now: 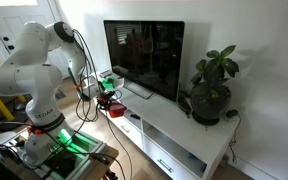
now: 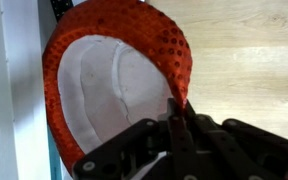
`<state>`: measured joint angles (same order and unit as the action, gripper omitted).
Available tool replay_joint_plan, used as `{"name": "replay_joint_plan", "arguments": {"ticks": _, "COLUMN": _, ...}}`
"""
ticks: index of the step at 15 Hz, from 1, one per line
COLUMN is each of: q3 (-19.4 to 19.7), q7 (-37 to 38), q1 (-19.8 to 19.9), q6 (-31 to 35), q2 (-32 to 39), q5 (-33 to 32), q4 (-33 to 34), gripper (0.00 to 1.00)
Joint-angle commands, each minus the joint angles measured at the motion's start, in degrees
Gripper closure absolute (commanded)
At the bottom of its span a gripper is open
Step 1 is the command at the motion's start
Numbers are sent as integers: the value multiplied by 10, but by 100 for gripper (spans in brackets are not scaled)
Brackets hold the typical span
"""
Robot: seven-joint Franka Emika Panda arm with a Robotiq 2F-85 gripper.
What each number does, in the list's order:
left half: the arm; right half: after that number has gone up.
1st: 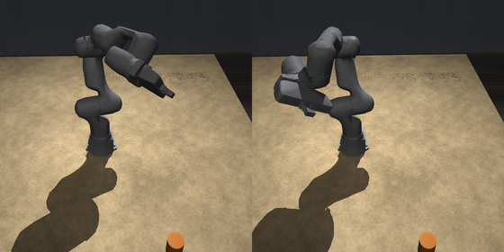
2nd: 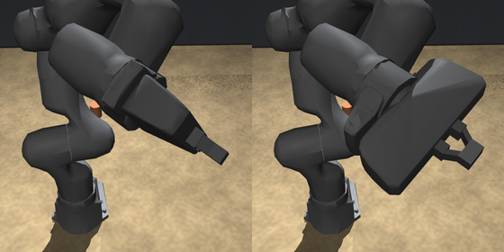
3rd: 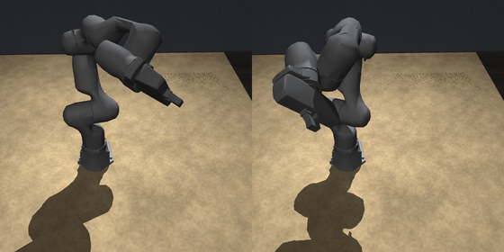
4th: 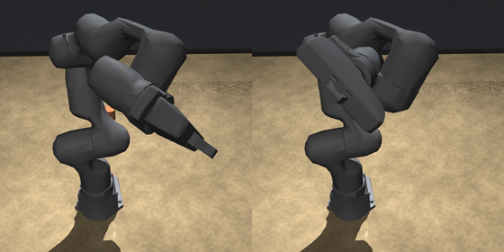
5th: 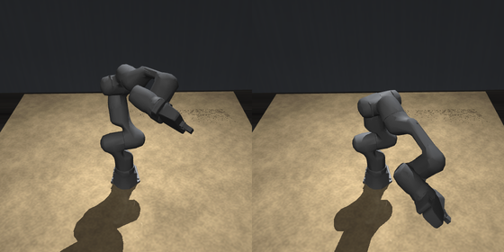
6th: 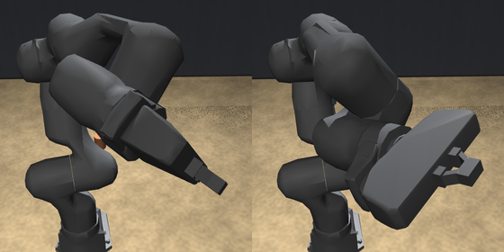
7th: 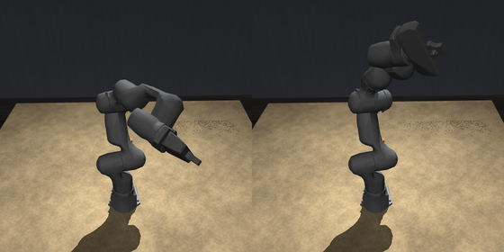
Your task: Place the orange hat in the middle shelf of the television stand
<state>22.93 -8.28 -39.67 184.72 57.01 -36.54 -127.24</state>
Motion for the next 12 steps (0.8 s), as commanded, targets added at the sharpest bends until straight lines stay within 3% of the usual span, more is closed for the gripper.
{"name": "replay_joint_plan", "arguments": {"ticks": 1, "q3": 20, "q7": -1, "q1": -31, "q6": 76, "q2": 74, "q5": 73, "q4": 32, "gripper": 99}}
{"name": "replay_joint_plan", "arguments": {"ticks": 7, "q3": 24, "q7": -40, "q1": -74, "q6": 146, "q2": 166, "q5": 249, "q4": 79, "gripper": 99}}
{"name": "replay_joint_plan", "arguments": {"ticks": 12, "q3": 38, "q7": -49, "q1": -118, "q6": 156, "q2": 220, "q5": 333, "q4": 122, "gripper": 99}}
